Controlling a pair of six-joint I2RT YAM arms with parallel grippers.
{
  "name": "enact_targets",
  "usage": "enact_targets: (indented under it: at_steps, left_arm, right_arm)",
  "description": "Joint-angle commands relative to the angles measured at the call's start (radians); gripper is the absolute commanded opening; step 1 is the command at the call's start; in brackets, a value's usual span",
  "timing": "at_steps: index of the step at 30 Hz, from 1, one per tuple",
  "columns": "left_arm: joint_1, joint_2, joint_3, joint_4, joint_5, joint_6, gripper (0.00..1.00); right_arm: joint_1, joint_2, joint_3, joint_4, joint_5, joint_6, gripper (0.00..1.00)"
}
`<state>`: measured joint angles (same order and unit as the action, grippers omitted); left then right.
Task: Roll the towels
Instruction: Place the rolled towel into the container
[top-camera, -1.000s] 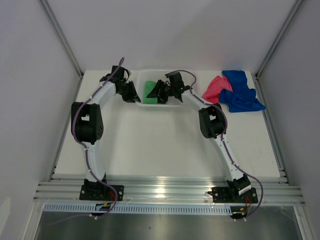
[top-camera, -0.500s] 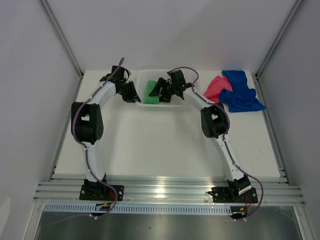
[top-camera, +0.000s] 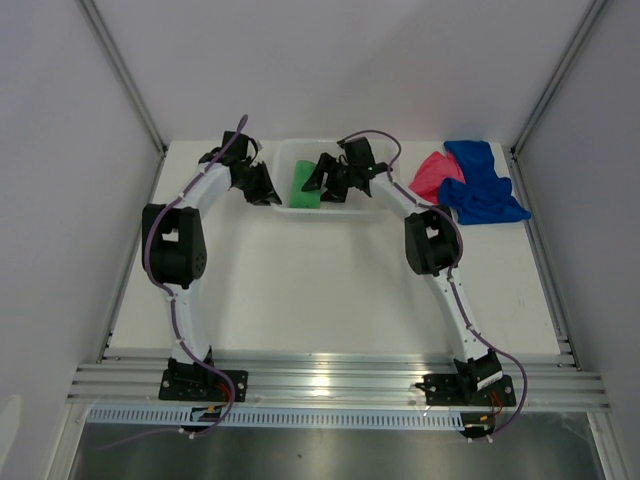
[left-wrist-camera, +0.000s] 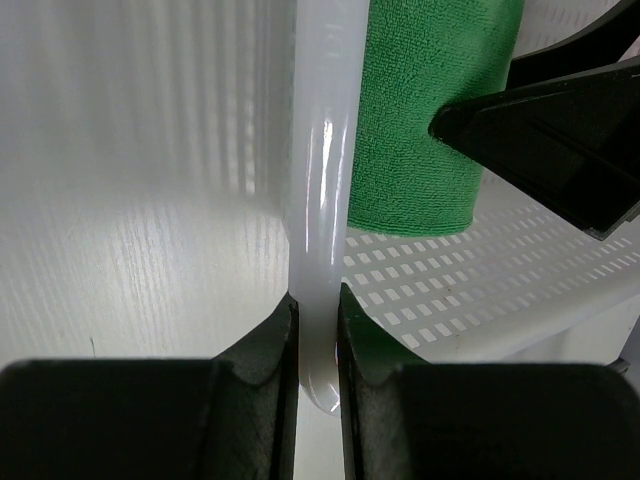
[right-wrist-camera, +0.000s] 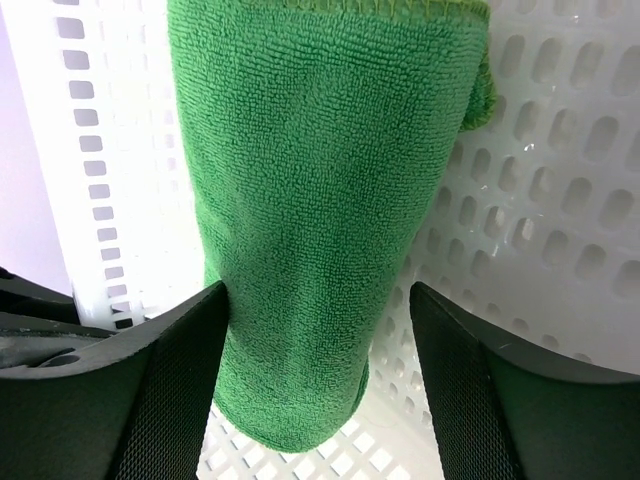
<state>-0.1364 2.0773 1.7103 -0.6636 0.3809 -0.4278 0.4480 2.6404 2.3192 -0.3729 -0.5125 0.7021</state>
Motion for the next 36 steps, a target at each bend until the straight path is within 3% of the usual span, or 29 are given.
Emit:
enact_targets:
  at_steps: [1, 14, 29, 36]
  left_arm:
    - [0.020, -0.037, 0.000, -0.005, 0.004, -0.023, 0.01]
    - [0.020, -0.033, -0.003, 0.001, 0.016, -0.019, 0.01]
    - [0.020, -0.023, 0.003, 0.006, 0.015, -0.017, 0.01]
    - [0.021, -0.023, 0.003, 0.028, 0.029, -0.037, 0.01]
  right_arm:
    - [-0.009, -0.077, 0.040, 0.002, -0.012, -0.029, 0.75]
    - [0.000, -0.074, 0.057, 0.089, -0.092, 0.004, 0.76]
    - [-0.032, -0.145, 0.065, -0.040, 0.026, -0.131, 0.77]
    - [-0.063, -0.261, 0.057, -0.092, 0.043, -0.217, 0.78]
